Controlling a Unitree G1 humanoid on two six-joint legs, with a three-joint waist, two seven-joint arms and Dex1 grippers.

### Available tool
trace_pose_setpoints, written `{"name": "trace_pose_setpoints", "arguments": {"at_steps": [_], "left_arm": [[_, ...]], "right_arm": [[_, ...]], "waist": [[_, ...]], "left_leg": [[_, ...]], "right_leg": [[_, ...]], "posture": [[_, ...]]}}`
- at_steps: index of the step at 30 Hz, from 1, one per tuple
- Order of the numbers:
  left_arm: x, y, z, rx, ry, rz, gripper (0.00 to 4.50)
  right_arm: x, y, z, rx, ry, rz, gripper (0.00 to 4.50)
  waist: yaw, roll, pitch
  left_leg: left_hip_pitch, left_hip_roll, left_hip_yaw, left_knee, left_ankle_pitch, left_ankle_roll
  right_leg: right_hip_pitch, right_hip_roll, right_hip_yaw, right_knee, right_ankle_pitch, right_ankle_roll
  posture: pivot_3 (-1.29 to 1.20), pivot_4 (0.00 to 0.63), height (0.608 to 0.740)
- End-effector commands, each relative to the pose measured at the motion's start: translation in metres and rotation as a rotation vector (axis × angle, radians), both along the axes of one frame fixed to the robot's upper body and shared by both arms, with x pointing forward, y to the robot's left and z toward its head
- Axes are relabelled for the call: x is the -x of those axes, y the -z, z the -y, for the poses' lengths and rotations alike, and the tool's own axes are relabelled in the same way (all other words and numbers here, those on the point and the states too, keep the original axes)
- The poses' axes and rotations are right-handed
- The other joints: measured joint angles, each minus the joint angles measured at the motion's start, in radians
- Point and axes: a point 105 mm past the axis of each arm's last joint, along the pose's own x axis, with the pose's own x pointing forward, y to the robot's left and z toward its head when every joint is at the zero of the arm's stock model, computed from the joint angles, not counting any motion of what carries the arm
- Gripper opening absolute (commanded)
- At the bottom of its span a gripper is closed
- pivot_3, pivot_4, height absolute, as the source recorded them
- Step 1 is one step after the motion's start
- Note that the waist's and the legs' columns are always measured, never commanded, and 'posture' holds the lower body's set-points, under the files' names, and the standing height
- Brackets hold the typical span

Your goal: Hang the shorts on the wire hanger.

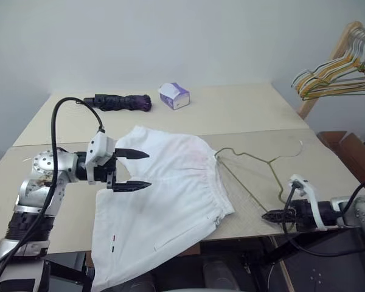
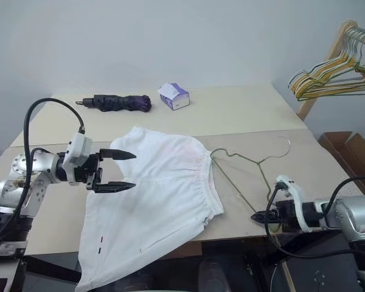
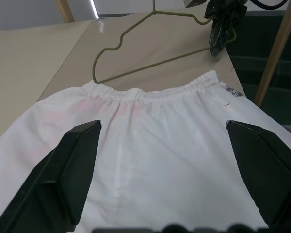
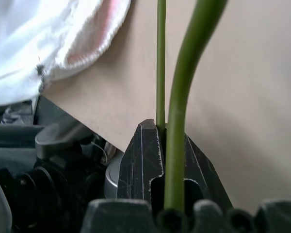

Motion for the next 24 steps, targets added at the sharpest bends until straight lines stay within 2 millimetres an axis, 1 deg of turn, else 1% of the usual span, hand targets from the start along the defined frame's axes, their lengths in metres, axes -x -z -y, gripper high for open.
{"name": "trace_pose_setpoints", "arguments": {"at_steps": [1,10,13,19,22,24], "left_arm": [[0.001,-0.009,-0.001,0.0,-0.001,0.049,4.47],[0.001,-0.008,-0.001,-0.007,0.002,0.049,4.47],[0.001,-0.008,-0.001,-0.012,0.004,0.049,4.47],[0.0,-0.007,-0.002,-0.02,0.001,0.054,4.47],[-0.001,-0.007,-0.002,-0.02,-0.001,0.055,4.47],[-0.001,-0.007,-0.004,-0.023,-0.005,0.057,4.47]], "right_arm": [[0.002,-0.01,0.005,0.009,0.003,0.017,0.0],[0.005,-0.004,0.0,0.005,-0.008,-0.002,0.0],[0.008,-0.003,-0.004,-0.004,-0.041,-0.008,0.0],[0.012,-0.008,-0.01,-0.042,-0.104,0.002,0.0],[0.007,-0.005,-0.013,-0.045,-0.109,-0.008,0.0],[0.0,0.003,-0.016,-0.026,-0.107,-0.021,0.0]], "waist": [[0.005,0.0,0.0],[0.021,0.0,0.0],[0.021,0.0,0.0],[0.022,0.0,0.0],[0.021,0.0,0.0],[0.018,0.0,0.0]], "left_leg": [[0.0,0.0,0.0,0.0,0.0,0.0],[-0.004,0.0,0.001,0.0,0.0,0.0],[-0.006,0.0,0.001,0.0,0.0,0.001],[-0.006,0.0,0.001,0.001,0.0,0.001],[-0.006,0.0,0.001,0.0,0.0,0.001],[-0.006,0.0,0.001,0.0,0.0,0.001]], "right_leg": [[-0.001,0.0,0.0,0.0,0.0,0.0],[-0.005,0.0,0.0,0.0,0.0,0.0],[-0.007,0.0,0.0,0.0,0.0,0.0],[-0.007,0.0,0.0,0.001,0.0,0.0],[-0.007,0.0,0.0,0.001,0.0,0.0],[-0.007,0.0,0.0,0.001,0.0,0.0]], "posture": [[-0.24,0.0,0.74],[-0.24,0.0,0.74],[-0.24,0.0,0.74],[-0.23,0.0,0.74],[-0.23,0.0,0.74],[-0.23,0.0,0.74]]}}
